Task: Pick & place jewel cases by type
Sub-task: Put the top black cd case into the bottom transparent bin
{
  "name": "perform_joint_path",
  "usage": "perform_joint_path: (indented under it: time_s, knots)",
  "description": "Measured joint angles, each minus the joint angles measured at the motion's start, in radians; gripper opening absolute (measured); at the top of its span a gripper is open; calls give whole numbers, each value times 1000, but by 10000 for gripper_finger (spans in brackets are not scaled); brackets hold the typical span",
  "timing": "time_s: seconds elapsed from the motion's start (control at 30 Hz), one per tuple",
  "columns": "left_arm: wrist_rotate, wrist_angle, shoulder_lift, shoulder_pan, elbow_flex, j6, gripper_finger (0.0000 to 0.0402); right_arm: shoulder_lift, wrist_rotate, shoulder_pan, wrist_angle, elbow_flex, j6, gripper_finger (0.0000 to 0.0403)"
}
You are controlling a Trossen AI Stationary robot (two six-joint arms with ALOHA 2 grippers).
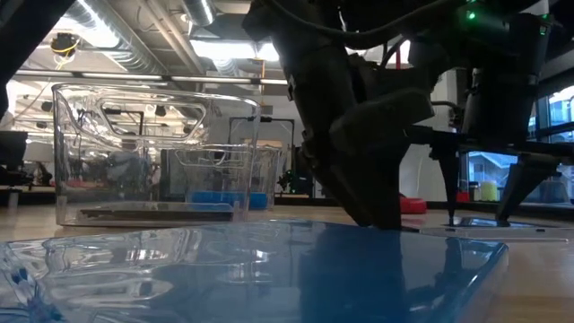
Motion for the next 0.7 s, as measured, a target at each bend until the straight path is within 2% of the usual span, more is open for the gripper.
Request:
perform_joint_path:
  time_s: [0.23, 0.43, 0.53, 0.7]
  knots:
    - [2, -8, 0, -1, -1, 4, 271, -53, 20, 16, -179, 0, -1, 211]
    - [-18, -9, 0, -6, -1, 16, 271, -144, 85, 30, -166, 0, -144, 211]
    - [-59, -9, 0, -14, -1, 63, 271, -197, 92, 33, -169, 0, -291, 211]
    - [-85, -11, 0, -24, -1, 93, 271, -266, 70, 33, -200, 0, -757, 211]
